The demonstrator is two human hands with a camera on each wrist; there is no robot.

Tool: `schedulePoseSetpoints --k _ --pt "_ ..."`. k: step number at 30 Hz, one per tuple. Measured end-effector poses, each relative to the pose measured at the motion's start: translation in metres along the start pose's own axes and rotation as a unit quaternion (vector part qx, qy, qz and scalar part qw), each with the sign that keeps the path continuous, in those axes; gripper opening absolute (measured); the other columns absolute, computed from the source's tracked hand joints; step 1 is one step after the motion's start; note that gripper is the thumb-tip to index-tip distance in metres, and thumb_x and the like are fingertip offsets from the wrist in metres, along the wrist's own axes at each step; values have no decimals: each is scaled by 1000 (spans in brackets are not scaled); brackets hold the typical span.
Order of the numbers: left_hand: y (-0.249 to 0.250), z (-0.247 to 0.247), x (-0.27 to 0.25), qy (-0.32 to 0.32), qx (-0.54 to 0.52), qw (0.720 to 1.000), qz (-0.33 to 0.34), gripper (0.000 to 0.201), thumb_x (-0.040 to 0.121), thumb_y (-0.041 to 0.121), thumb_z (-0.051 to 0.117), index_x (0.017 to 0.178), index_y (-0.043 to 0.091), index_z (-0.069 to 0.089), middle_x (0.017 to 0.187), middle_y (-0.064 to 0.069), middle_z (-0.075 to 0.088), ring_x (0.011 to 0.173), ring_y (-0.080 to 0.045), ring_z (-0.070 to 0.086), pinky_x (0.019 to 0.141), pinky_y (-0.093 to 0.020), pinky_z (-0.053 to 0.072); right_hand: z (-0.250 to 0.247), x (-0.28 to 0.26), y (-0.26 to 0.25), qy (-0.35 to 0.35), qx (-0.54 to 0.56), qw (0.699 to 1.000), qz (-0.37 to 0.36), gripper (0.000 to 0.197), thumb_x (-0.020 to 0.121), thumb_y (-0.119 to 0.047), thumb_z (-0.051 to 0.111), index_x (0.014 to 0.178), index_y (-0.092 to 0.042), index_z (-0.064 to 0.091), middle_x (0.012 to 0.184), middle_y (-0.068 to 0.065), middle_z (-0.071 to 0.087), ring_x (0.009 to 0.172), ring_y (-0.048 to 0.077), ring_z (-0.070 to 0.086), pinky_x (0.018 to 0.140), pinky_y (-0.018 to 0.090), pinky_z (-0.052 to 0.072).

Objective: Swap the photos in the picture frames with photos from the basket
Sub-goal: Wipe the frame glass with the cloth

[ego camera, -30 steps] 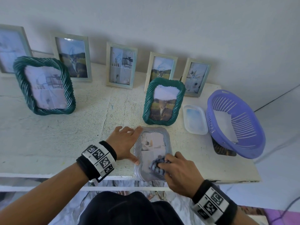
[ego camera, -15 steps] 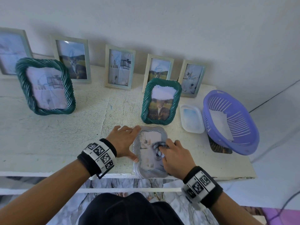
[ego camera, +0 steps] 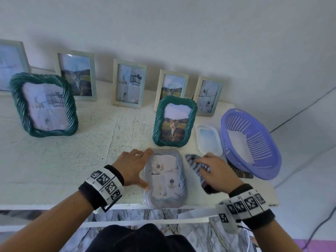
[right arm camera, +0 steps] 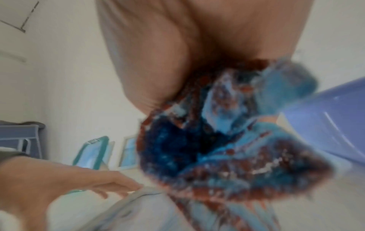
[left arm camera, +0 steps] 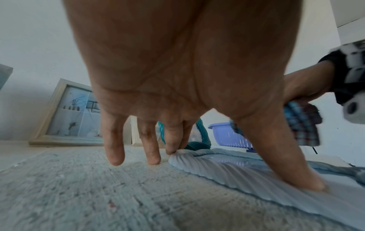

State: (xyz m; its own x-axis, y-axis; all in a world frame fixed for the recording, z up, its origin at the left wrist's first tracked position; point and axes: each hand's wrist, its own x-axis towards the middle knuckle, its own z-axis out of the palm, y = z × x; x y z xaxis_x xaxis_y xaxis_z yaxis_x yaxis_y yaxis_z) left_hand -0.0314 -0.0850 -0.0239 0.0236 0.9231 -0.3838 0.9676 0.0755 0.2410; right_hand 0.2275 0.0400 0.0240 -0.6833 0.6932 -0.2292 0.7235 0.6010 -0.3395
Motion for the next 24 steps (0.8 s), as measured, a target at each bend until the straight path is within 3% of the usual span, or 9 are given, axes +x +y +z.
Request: schedulePoseSetpoints --k 3,5,7,11,14,17,20,22,24 --pt "0 1 0 0 -1 1000 0 124 69 70 69 153 18 -6 159 -2 25 145 -21 21 114 -42 25 -4 29 15 107 -75 989 68 32 95 -22 49 123 -19 61 109 10 56 96 33 56 82 39 50" --pt "0 1 0 1 0 1000 0 124 70 70 69 153 17 -6 160 -2 24 145 -20 20 114 -41 25 -2 51 18 141 -104 978 118 36 95 -20 47 129 -15 57 124 13 52 105 37 51 87 43 49" --pt "0 1 1 0 -2 1000 0 124 70 71 68 154 17 -6 160 -1 23 145 -20 20 114 -41 25 3 77 25 137 -127 969 161 40 95 -18 48 134 -13 53 135 14 46 115 39 46 92 44 46" --pt "-1 2 1 2 -5 1000 -2 124 69 72 68 154 19 -6 161 0 21 145 -20 19 114 -42 25 14 115 35 83 -195 958 194 42 94 -21 45 135 -13 50 135 16 42 122 40 41 93 45 45" --pt "-2 3 1 7 -6 1000 -1 124 69 72 67 154 20 -7 161 1 18 146 -20 18 113 -40 24 22 118 40 59 -152 959 230 50 100 -38 36 142 -10 38 145 20 34 130 42 35 101 49 39" --pt "-3 4 2 7 -6 1000 0 124 69 73 66 154 20 -7 163 3 14 146 -19 16 114 -41 23 28 116 45 29 -133 964 228 64 100 -50 29 152 -14 19 157 18 19 141 43 20 112 52 26" --pt "-4 6 3 -1 -3 1000 -3 122 70 73 65 155 23 -7 164 6 1 148 -18 12 115 -42 20 22 109 40 9 -125 967 220 67 100 -53 26 154 -16 11 159 18 11 145 42 11 116 52 17" --pt "-2 6 1 -3 -2 1000 -9 119 71 72 65 155 25 -4 164 7 -4 148 -18 10 117 -43 18 15 94 27 53 -147 969 192 64 100 -50 30 152 -14 19 158 18 17 144 41 15 116 52 18" --pt "1 6 -1 1 1 1000 -14 114 73 70 65 155 26 -1 164 5 -3 148 -20 13 117 -44 18 12 73 9 128 -156 969 142 56 99 -44 38 144 -12 37 150 19 33 137 40 28 111 50 27"
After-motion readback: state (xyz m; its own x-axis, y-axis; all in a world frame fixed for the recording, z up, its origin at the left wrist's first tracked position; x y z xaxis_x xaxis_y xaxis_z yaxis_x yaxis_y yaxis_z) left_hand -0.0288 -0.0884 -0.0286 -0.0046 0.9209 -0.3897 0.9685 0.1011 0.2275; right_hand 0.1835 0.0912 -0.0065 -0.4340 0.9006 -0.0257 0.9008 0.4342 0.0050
